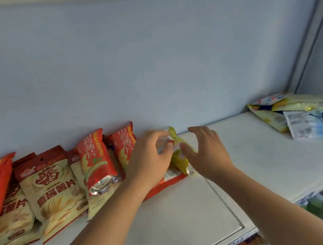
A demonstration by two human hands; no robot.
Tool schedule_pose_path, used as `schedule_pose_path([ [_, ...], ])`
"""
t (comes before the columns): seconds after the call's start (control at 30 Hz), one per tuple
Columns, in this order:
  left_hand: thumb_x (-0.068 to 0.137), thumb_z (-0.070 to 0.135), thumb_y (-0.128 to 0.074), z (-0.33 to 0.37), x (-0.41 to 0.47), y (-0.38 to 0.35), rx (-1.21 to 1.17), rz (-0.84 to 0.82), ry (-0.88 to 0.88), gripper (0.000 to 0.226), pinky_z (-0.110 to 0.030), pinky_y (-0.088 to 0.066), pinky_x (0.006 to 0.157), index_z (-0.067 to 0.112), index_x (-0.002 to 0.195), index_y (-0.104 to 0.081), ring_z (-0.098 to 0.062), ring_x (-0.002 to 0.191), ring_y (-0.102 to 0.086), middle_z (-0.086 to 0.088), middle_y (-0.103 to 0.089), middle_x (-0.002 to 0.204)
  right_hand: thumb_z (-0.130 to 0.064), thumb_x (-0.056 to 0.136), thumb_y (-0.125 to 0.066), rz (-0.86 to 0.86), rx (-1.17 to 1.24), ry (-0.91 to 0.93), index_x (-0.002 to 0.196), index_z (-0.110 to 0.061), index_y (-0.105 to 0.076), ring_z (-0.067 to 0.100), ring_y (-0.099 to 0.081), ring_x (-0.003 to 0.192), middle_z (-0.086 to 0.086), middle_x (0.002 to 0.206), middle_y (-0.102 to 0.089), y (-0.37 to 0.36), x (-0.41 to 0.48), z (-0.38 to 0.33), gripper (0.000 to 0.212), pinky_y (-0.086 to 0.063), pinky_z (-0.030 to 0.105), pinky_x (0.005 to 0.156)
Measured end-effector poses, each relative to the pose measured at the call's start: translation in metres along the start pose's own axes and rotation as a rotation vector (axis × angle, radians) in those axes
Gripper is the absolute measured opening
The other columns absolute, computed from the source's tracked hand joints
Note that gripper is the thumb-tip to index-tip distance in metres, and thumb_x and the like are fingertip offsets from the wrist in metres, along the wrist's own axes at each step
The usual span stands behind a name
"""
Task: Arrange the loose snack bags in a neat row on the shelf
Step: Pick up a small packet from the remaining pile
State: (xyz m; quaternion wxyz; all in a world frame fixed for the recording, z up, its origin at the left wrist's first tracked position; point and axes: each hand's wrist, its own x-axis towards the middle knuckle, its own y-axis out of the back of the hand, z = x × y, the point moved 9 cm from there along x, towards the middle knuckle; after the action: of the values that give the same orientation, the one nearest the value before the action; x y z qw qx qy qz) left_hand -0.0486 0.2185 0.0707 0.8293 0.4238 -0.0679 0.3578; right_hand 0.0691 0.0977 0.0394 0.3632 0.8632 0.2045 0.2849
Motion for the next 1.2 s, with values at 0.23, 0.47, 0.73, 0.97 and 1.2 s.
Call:
schedule_pose_path([
  [0.23, 0.091, 0.031, -0.068, 0.098, 0.017, -0.150, -0.081, -0.217, -0.065, 0.030, -0.019, -0.040, 0.105, 0.031, 0.121, -0.066, -0.007, 0.119, -0.058, 0.012, -0.063, 0.124, -0.047, 0.099, -0.056, 0.023, -0.097, -0.234, 0.150, -0.021, -0.046, 0.019, -0.040, 0.143, -0.004, 0.154, -0.048, 0.100, -0.020, 0.159, 0.058, -0.036, 0.036, 0.113],
  [0.47, 0.096, 0.036, -0.062, 0.194, 0.015, -0.297, -0.168, -0.450, -0.086, 0.036, -0.024, -0.043, 0.102, 0.033, 0.132, -0.058, -0.002, 0.122, -0.051, 0.017, -0.055, 0.132, -0.049, 0.099, -0.058, 0.028, -0.123, -0.387, 0.148, -0.023, -0.048, 0.020, -0.050, 0.135, -0.002, 0.147, -0.054, 0.190, -0.045, 0.296, 0.057, -0.045, 0.038, 0.110],
  [0.73, 0.095, 0.033, -0.065, 0.220, 0.032, -0.384, -0.231, -0.560, 0.057, 0.038, -0.022, -0.044, 0.093, 0.028, 0.132, -0.059, -0.007, 0.126, -0.055, 0.012, -0.060, 0.133, -0.050, 0.098, -0.060, -0.008, -0.037, -0.522, 0.142, -0.023, -0.052, 0.015, -0.057, 0.123, -0.005, 0.138, -0.060, 0.216, -0.038, 0.391, 0.052, -0.052, 0.034, 0.100],
  [0.97, 0.088, 0.029, -0.073, 0.213, 0.091, -0.431, -0.327, -0.568, 0.223, 0.034, -0.027, -0.046, 0.088, 0.024, 0.119, -0.059, -0.012, 0.110, -0.060, 0.008, -0.062, 0.117, -0.046, 0.097, -0.065, 0.031, 0.205, -0.674, 0.143, -0.022, -0.048, 0.014, -0.062, 0.102, 0.000, 0.136, -0.061, 0.207, 0.004, 0.447, 0.055, -0.048, 0.021, 0.064],
  [1.2, 0.089, 0.021, -0.070, 0.200, 0.131, -0.483, -0.377, -0.616, 0.260, 0.006, -0.021, -0.050, 0.068, 0.025, 0.090, -0.075, -0.009, 0.086, -0.073, 0.011, -0.077, 0.086, -0.034, 0.100, -0.064, 0.161, 0.466, -0.863, 0.155, -0.015, -0.035, 0.020, -0.059, 0.107, 0.009, 0.151, -0.053, 0.204, 0.050, 0.499, 0.065, -0.050, 0.028, 0.071],
])
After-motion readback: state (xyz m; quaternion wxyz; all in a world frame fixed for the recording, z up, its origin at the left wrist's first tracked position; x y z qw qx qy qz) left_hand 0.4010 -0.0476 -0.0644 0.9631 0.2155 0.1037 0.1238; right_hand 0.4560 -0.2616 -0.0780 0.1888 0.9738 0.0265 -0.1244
